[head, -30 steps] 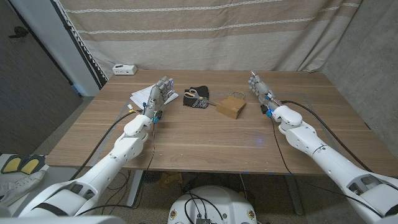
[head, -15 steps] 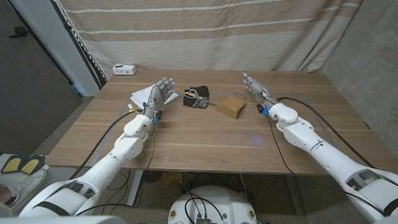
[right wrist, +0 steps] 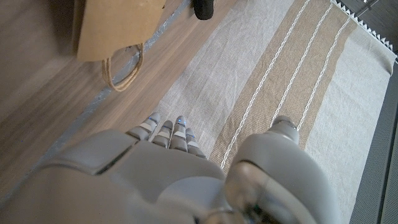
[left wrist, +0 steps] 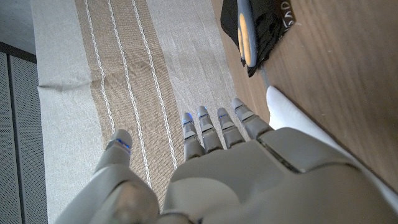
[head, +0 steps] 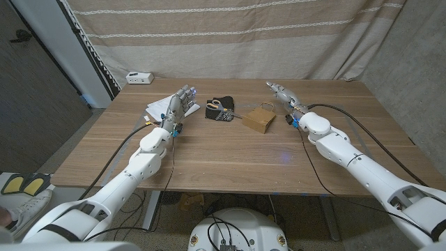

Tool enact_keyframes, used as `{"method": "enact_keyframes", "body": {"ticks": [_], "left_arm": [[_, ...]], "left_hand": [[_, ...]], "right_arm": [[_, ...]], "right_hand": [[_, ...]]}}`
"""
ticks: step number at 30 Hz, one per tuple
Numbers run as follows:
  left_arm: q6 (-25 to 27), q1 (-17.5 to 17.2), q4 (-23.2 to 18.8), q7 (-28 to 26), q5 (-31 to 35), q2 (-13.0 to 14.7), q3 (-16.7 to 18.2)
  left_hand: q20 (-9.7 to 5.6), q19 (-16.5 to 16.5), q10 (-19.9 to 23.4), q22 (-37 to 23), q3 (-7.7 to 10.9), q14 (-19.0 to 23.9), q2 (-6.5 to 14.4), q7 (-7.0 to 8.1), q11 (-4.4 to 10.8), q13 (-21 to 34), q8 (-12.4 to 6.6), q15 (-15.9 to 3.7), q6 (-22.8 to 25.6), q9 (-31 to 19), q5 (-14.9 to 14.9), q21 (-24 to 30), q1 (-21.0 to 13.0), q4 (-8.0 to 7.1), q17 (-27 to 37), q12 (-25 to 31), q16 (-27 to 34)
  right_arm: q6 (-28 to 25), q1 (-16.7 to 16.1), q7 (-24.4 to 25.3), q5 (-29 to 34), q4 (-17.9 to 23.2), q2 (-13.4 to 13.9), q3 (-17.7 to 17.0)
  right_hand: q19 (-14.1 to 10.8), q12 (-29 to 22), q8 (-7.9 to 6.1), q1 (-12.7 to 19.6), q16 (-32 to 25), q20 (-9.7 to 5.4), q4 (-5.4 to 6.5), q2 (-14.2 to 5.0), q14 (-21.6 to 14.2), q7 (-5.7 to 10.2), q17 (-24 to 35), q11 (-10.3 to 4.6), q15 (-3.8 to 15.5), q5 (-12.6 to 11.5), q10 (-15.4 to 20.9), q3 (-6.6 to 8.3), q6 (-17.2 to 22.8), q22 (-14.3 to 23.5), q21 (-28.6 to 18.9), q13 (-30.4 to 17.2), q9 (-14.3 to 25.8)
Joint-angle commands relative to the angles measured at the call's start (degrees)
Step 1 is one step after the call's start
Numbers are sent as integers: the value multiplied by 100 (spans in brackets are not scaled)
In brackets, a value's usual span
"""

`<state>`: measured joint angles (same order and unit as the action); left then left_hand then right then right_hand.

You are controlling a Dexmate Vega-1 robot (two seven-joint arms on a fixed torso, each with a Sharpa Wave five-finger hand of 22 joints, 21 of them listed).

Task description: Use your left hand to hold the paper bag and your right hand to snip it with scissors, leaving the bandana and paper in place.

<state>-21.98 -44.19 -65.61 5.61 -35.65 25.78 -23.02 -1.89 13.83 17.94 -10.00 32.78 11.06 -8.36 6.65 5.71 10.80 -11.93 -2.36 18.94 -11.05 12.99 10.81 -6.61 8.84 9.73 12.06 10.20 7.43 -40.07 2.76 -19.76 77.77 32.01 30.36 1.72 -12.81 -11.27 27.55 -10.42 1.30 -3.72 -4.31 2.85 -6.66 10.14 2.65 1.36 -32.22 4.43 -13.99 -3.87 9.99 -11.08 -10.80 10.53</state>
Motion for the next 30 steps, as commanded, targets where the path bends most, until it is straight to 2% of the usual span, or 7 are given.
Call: {"method": "enact_keyframes", "body": {"ticks": [1,9,13,21,27,28,30], "left_arm": [[68,-14,-54,102,-5,89,-10],[12,-90,-137,103,-17,112,11],[-42,-124,-144,83,-20,92,21],[-89,-228,-214,18,-40,79,46],[-124,-347,-328,-108,-25,99,83],[-120,-364,-356,-148,6,114,81],[-117,-389,-399,-189,35,137,83]], "left_hand": [[-134,36,19,-14,-22,38,1,24,10,29,-20,-458,34,-12,40,37,-52,0,26,-1,45],[-162,54,70,-12,-28,94,0,23,-1,29,4,-470,-13,-11,44,43,-64,2,25,15,62],[-358,139,194,-8,-44,323,-9,-28,37,25,-28,-622,107,-6,54,65,-91,7,21,50,107],[-399,156,203,-6,-50,338,-13,40,43,23,45,-634,-59,-3,63,62,-114,12,19,41,88],[-475,178,350,-5,-55,345,-11,-60,136,20,92,-718,-203,4,77,59,-150,17,16,75,64],[-475,168,308,-5,-56,339,-8,106,123,20,75,-695,-177,6,83,50,-170,20,16,48,53],[-473,164,303,-5,-54,340,-6,190,112,20,44,-680,-104,7,87,46,-191,26,16,40,49]], "right_arm": [[-375,173,268,721,406,138,292],[-507,138,395,966,608,174,345],[-747,143,494,1191,800,220,419],[-1088,203,386,1435,1050,313,549],[-1186,245,408,1627,1117,310,631],[-1170,251,405,1628,1102,293,634],[-1212,266,402,1678,1141,288,658]], "right_hand": [[-65,-56,-46,96,-43,1,-61,-6,-50,-11,5,17,5,-42,57,-6,61,24,-39,-26,12],[-188,-103,-62,298,-65,149,-163,-33,-186,-10,5,10,35,-98,179,43,128,25,-72,-31,9],[-253,-209,-83,443,-109,114,-235,-35,-407,-41,12,-38,59,-144,447,63,237,31,-79,-45,8],[-306,-218,-77,489,-122,82,-253,-43,-491,-76,19,-31,77,-159,462,68,258,34,-90,-56,8],[-346,-230,-73,517,-130,76,-261,-53,-543,-91,25,-44,87,-169,488,73,271,36,-100,-63,9],[-429,-231,-68,542,-136,53,-271,-55,-592,-93,23,-50,108,-176,490,76,272,36,-126,-67,9],[-471,-234,-65,563,-137,44,-281,-54,-624,-85,21,-65,130,-182,495,78,277,36,-136,-70,9]]}}
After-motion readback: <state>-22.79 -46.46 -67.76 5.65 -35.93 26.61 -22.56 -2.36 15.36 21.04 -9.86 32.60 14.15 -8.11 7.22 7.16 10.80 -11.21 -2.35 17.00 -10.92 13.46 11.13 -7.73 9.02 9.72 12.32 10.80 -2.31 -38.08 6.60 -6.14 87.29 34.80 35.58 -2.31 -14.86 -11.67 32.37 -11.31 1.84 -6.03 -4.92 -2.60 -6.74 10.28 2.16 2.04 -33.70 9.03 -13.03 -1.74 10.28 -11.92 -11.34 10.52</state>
